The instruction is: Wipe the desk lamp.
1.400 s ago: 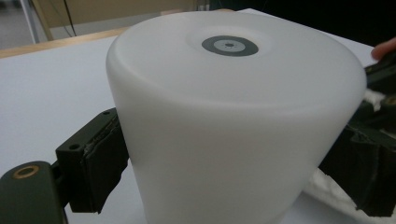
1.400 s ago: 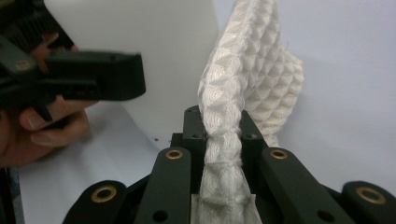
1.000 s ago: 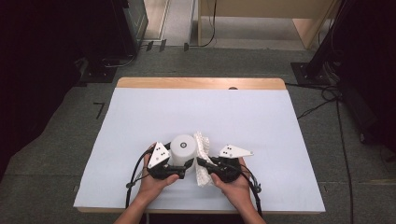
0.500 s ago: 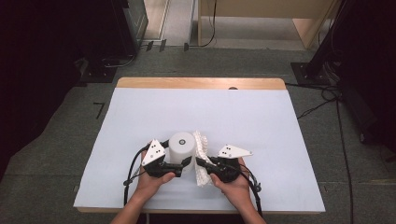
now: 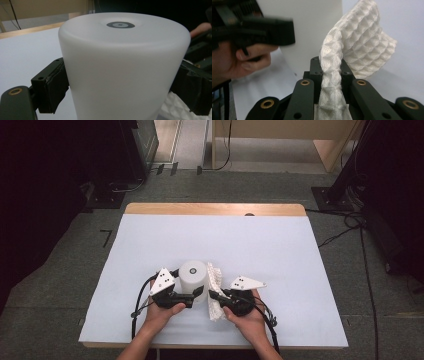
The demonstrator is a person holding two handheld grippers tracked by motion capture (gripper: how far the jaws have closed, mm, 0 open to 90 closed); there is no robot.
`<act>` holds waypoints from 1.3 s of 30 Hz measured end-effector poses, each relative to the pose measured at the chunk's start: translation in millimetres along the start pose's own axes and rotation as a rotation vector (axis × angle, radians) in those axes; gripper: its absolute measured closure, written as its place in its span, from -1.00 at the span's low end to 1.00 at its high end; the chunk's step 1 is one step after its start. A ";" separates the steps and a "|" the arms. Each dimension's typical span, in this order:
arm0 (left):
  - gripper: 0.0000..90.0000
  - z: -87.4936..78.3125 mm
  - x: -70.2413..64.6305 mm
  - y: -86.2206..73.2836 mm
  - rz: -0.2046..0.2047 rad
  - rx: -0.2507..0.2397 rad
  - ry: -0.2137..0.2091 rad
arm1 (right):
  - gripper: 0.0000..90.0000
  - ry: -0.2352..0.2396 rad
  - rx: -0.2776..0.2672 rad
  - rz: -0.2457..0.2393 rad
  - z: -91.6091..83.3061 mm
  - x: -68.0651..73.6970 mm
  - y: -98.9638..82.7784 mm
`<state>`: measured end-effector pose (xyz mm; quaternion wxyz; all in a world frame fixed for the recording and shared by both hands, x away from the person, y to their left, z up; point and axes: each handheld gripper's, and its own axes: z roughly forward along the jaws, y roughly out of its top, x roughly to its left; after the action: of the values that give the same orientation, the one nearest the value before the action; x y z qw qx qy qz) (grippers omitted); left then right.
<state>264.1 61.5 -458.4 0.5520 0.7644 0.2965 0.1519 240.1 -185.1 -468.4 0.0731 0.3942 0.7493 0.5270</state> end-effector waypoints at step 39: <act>-0.80 4.5 -4.3 -11.6 0.104 0.018 0.057 | 0.76 -0.019 -0.013 -0.024 -6.0 -3.0 1.4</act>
<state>259.9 58.0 -470.4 0.5278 0.7791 0.2733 0.1993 239.6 -191.3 -465.5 0.0890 0.3898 0.7497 0.5273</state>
